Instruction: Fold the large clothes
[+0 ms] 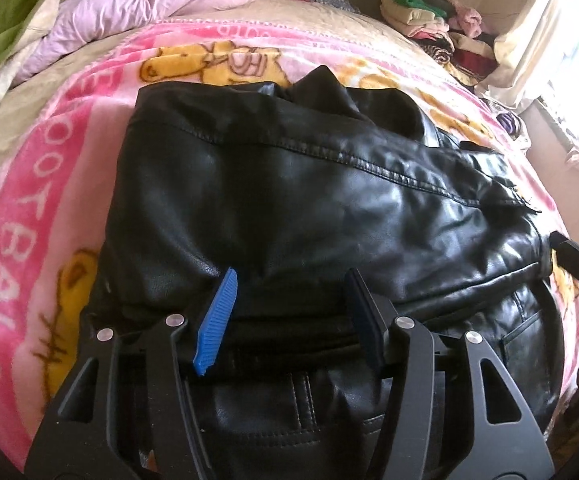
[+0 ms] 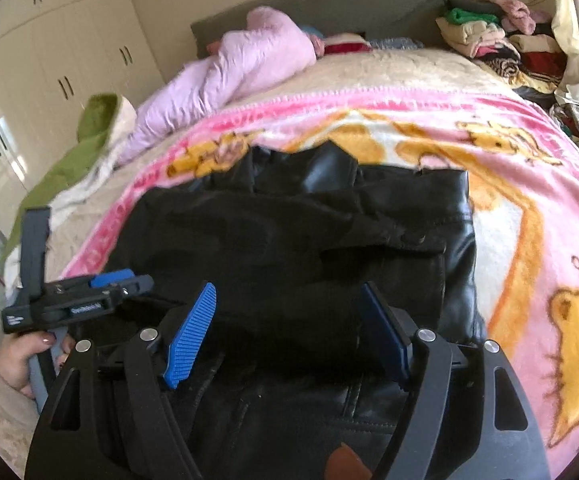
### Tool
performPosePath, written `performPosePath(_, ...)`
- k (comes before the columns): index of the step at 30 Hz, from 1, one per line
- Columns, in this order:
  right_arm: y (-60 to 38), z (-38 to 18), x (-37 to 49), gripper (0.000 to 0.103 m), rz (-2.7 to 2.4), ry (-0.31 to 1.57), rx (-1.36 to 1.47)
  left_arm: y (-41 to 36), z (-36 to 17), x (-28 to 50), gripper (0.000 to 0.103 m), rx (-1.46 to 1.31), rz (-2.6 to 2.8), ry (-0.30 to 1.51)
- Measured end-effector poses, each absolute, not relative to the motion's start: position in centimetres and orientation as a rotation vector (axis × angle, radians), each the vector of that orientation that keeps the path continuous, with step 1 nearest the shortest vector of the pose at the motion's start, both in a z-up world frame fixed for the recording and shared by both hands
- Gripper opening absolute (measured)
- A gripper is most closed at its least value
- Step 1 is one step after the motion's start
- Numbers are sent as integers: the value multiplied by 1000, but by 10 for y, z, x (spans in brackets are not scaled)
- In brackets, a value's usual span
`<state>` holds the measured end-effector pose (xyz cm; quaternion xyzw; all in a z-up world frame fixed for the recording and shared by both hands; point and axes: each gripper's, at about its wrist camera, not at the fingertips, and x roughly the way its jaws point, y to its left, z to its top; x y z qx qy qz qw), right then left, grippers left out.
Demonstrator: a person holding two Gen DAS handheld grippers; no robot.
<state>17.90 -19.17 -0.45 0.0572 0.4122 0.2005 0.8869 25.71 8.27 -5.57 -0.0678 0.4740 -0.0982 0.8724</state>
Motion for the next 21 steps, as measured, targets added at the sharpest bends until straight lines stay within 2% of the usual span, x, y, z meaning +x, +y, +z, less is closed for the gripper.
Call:
performPosePath(5, -184, -52, 195, 72, 360, 1013, 70, 84, -54, 254, 47, -156, -214, 983)
performPosePath(11, -175, -48, 189, 73, 337, 981, 39, 83, -49, 248, 48, -166, -208, 972)
performPosePath(13, -179, -39, 184, 73, 351, 948, 42, 83, -46, 246, 56, -188, -226, 962)
performPosePath(14, -180, -35, 180, 74, 358, 937, 41, 82, -44, 244, 57, -192, -230, 961)
performPosePath(17, -187, -23, 172, 79, 384, 908, 78, 79, -40, 241, 59, -187, -231, 954)
performPosePath(21, -193, -11, 163, 90, 407, 880, 113, 76, -34, 237, 67, -201, -239, 949)
